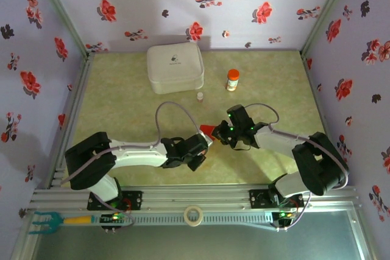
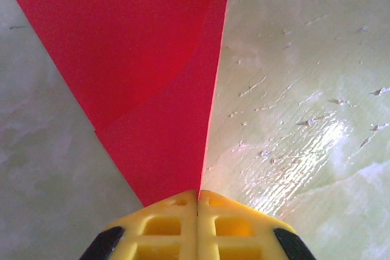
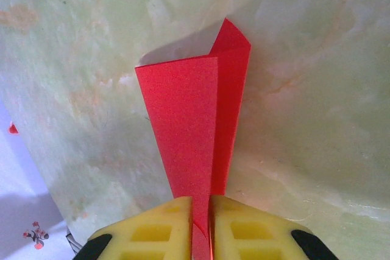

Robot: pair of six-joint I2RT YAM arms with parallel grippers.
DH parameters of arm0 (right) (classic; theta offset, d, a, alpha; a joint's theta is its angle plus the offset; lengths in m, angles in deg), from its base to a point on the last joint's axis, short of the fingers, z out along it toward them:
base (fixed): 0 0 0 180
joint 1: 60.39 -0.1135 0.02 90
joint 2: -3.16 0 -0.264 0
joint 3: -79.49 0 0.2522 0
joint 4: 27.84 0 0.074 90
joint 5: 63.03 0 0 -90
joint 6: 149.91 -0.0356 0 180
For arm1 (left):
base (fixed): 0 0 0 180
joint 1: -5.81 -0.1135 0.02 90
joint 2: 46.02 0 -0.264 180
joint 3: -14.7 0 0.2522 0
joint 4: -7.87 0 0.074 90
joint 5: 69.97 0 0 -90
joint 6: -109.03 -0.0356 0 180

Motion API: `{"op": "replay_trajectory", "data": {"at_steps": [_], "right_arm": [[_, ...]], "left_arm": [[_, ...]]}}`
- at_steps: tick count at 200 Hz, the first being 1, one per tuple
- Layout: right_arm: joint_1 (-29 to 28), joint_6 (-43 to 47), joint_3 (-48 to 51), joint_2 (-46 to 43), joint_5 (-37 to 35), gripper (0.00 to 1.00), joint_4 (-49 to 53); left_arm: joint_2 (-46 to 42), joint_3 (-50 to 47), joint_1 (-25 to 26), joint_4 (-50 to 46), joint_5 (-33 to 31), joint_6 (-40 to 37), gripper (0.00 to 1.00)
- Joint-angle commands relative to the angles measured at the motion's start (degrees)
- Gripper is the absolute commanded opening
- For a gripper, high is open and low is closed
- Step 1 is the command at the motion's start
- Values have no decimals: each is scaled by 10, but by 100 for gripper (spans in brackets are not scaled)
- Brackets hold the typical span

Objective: Fold a paper plane with a square sheet of paper (pick it up from the middle)
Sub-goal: Fold the wing for the fifth time at the center of the table.

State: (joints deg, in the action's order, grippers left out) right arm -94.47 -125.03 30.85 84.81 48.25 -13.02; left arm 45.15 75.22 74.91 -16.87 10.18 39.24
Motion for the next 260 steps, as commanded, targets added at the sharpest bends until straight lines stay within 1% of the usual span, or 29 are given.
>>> {"op": "replay_trajectory", "data": {"at_steps": [1,25,41,59,83,99,136,172,194,229,260], "right_arm": [[-3,-2,-11,8,9,14,-7],[-3,-10,-7,2,13,8,-20],[-1,-26,3,-4,16,5,-42],[0,-40,13,-10,16,2,-63],[2,-43,17,-14,17,0,-64],[3,-43,18,-15,16,0,-63],[3,-43,19,-16,16,0,-63],[3,-43,22,-17,15,0,-62],[3,-43,23,-18,14,0,-61],[3,-44,24,-17,13,0,-61],[4,-44,24,-17,12,0,-62]], "left_arm": [[9,15,7,-19,-32,-17,8],[9,20,10,-30,-43,-19,14],[12,26,15,-38,-47,-19,23],[14,29,25,-41,-67,-18,30],[20,32,33,-47,-96,-9,32],[24,36,35,-53,-111,-7,35],[32,40,39,-59,-127,3,34],[31,41,43,-58,-130,1,27],[23,41,45,-56,-132,0,27],[7,32,47,-43,-135,3,30],[9,32,48,-44,-138,4,25]]}}
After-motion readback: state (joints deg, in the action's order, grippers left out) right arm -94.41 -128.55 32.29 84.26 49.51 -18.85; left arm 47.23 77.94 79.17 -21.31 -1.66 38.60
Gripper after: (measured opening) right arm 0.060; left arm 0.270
